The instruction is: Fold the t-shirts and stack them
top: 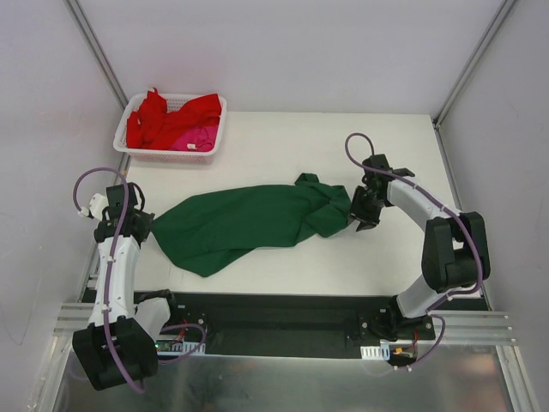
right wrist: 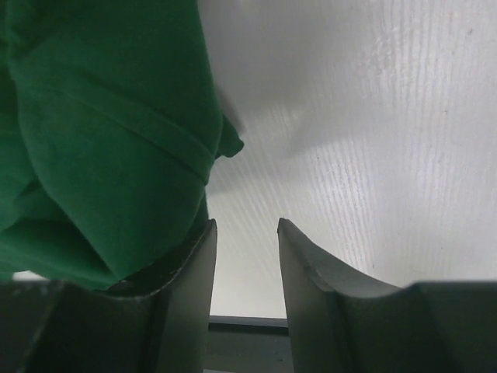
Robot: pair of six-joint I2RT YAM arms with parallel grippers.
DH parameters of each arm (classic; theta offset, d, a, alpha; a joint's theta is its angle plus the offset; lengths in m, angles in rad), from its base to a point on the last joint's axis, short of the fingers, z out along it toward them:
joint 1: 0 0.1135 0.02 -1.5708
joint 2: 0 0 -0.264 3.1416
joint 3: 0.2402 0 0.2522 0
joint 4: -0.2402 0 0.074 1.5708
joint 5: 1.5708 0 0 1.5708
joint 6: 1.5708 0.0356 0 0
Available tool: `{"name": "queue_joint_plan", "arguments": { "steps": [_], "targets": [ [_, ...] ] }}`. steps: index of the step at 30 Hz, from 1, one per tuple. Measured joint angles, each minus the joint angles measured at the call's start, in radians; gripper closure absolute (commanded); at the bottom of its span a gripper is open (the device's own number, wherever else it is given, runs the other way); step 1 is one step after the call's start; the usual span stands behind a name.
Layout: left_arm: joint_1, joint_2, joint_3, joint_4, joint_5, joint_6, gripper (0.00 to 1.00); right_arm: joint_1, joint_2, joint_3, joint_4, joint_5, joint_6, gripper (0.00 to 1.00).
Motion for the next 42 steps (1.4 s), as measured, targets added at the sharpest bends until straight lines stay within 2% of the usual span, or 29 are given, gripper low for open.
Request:
{"name": "queue_joint_plan", "arguments": {
  "steps": [7,18,28,31,35,38,42],
  "targets": [
    [0.000,0.011,0.000,0.001,0.000,0.000,1.00,0.000,0.010,-0.072,0.036,0.004,0.002,0.61],
    [0.000,0.024,0.000,0.001,-0.001,0.004,1.00,0.000,0.097,0.006,0.116,-0.003,0.002,0.59],
    [0.000,0.052,0.000,0.002,-0.001,0.009,1.00,0.000,0.183,0.037,0.155,-0.006,0.002,0.63],
    [0.000,0.052,0.000,0.002,-0.002,0.013,1.00,0.000,0.187,0.037,0.155,0.001,0.000,0.68],
    [0.000,0.052,0.000,0.002,-0.002,0.018,1.00,0.000,0.188,0.037,0.152,0.014,-0.010,0.89],
    [0.000,0.052,0.000,0.002,-0.001,0.020,1.00,-0.002,0.191,0.039,0.144,0.024,-0.015,0.99],
    [0.000,0.052,0.000,0.002,-0.001,0.027,1.00,-0.002,0.196,0.050,0.144,0.032,-0.018,0.99]
  ]
}}
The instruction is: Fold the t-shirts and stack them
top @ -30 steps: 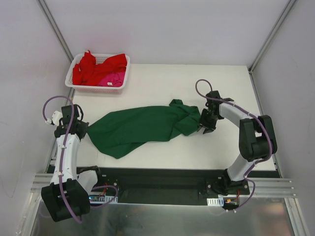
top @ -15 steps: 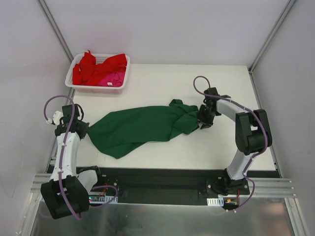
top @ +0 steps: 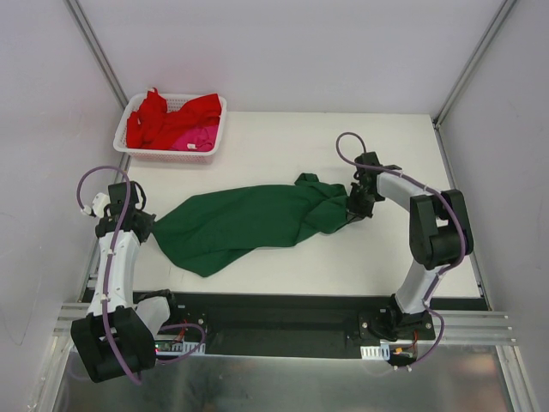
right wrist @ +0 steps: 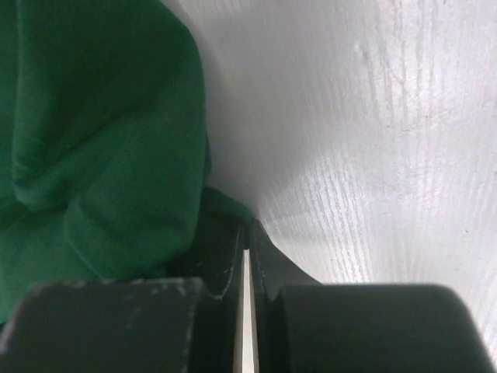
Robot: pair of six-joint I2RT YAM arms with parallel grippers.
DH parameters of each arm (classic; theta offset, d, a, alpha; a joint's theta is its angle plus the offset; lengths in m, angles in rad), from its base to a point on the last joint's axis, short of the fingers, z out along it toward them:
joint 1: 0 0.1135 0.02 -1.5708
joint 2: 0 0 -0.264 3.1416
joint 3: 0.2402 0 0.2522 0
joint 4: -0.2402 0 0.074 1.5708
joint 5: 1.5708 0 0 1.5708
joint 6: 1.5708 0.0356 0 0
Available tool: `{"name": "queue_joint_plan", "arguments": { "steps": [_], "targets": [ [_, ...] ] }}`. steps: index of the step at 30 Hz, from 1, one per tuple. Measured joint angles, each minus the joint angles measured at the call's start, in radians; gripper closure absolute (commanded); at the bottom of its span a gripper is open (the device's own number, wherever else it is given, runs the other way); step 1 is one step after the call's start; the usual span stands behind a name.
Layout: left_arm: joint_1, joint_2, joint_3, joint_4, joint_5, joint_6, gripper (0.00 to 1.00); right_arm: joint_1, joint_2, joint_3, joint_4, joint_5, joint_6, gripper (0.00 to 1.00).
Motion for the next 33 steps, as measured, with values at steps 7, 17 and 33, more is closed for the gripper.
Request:
{"name": "queue_joint_plan", "arguments": {
  "steps": [7,17,33],
  "targets": [
    [0.000,-0.001,0.066,-0.001,0.012,0.058,1.00,0.003,-0.069,0.002,-0.053,0.070,-0.030,0.99],
    [0.000,-0.016,0.338,-0.031,0.099,0.204,1.00,0.003,-0.452,0.267,-0.244,0.125,-0.092,0.99],
    [0.000,0.253,1.128,-0.092,0.123,0.244,1.00,-0.002,-0.377,1.229,-0.192,0.140,-0.256,0.99]
  ]
}}
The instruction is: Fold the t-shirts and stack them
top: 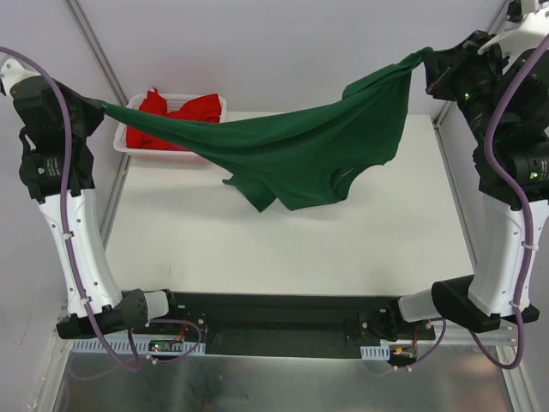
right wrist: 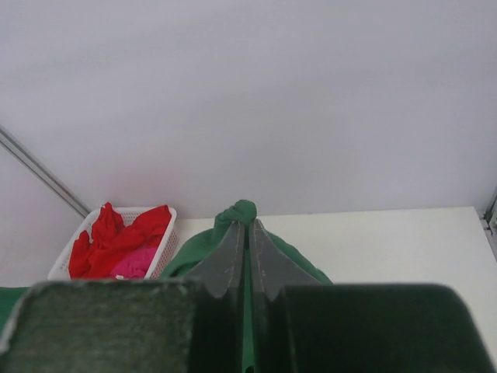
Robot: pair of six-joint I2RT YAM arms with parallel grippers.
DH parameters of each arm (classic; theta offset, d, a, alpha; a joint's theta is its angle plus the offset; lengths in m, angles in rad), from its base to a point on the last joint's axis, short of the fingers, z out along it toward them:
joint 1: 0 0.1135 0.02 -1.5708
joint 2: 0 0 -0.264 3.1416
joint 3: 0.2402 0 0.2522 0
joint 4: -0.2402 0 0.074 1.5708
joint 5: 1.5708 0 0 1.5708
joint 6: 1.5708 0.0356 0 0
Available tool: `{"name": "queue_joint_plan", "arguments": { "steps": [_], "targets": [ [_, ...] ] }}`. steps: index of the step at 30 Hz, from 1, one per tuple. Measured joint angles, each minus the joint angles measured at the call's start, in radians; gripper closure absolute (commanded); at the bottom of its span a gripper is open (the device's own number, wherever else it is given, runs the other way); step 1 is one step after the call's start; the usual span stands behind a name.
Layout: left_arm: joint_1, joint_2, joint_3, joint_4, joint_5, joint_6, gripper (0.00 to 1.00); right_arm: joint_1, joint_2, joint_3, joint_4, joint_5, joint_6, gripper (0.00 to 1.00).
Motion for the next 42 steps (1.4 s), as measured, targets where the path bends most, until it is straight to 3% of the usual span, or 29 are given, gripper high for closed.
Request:
{"name": "queue_joint_plan", "arguments": {
  "steps": [6,10,15,24,28,31,35,38,42],
  "targets": [
    [-0.029,0.056,0.146,-0.046,0.020,0.032,1.00,-0.005,-0.001,0.005,0.049,-0.003,-0.010,0.99],
    [-0.049,-0.010,0.107,-0.053,0.015,0.031,1.00,-0.006,-0.028,-0.027,0.077,-0.015,0.024,0.99],
    [-0.056,-0.198,-0.230,-0.055,0.002,-0.057,1.00,-0.006,-0.110,-0.167,0.010,-0.021,0.058,0.99],
    [-0.069,-0.516,-0.920,-0.108,0.015,-0.219,1.00,-0.069,-0.225,-0.748,-0.207,0.018,0.053,0.99],
    [-0.069,-0.516,-1.138,-0.112,0.005,-0.261,1.00,-0.068,-0.232,-0.917,-0.225,-0.056,0.055,0.99],
    [-0.061,-0.437,-1.219,-0.118,-0.039,-0.274,1.00,-0.051,-0.234,-1.010,-0.178,-0.100,0.058,0.99],
    [-0.006,-0.256,-1.160,-0.104,-0.058,-0.277,1.00,0.023,-0.106,-0.917,-0.164,-0.129,0.056,0.99],
    [0.027,-0.177,-1.041,-0.085,-0.061,-0.273,1.00,0.091,0.056,-0.675,-0.151,-0.138,0.048,0.99],
    [0.039,-0.223,-0.876,-0.058,-0.019,-0.236,1.00,0.129,0.164,-0.347,-0.149,-0.124,0.027,0.99]
  ]
}}
